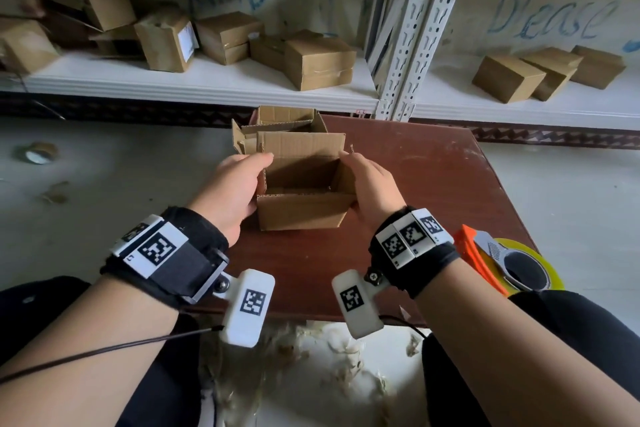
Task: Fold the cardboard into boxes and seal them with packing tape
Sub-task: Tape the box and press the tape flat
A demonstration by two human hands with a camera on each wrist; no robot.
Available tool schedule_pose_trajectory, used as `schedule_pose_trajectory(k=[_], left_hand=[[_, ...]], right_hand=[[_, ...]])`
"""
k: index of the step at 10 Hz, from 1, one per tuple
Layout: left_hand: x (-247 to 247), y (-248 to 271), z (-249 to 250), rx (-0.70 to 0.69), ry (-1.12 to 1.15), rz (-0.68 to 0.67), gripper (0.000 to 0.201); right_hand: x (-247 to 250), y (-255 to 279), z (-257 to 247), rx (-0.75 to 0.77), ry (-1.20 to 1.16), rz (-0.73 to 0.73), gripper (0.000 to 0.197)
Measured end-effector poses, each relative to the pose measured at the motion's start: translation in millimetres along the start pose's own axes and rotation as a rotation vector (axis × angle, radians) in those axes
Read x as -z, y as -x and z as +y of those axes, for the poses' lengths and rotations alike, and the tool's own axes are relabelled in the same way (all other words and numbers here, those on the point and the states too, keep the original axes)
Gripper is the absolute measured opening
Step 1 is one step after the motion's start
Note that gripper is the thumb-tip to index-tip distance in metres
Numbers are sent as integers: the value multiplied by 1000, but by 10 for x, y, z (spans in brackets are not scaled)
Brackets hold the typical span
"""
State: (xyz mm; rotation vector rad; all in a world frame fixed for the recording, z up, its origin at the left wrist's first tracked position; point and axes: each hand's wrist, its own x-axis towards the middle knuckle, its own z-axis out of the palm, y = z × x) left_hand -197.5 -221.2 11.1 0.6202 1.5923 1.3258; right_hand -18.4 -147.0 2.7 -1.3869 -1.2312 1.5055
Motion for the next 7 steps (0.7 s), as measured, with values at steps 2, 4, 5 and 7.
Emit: schedule_pose_trajectory(k=[2,4,5,7], left_hand=[[184,-42,-35,44,-7,91,25],[195,-169,-144,89,-50,213,17],[192,-167,-63,50,-61,240,20],[197,-188,188,-186,75,149,12]], right_hand=[[-405,-55,88,-31,17,-68,48],[-502,-94,219,-91,-22,-47,45],[-335,-63,171,-71,-50,-17,27],[58,29,-39,95,-6,72,28]])
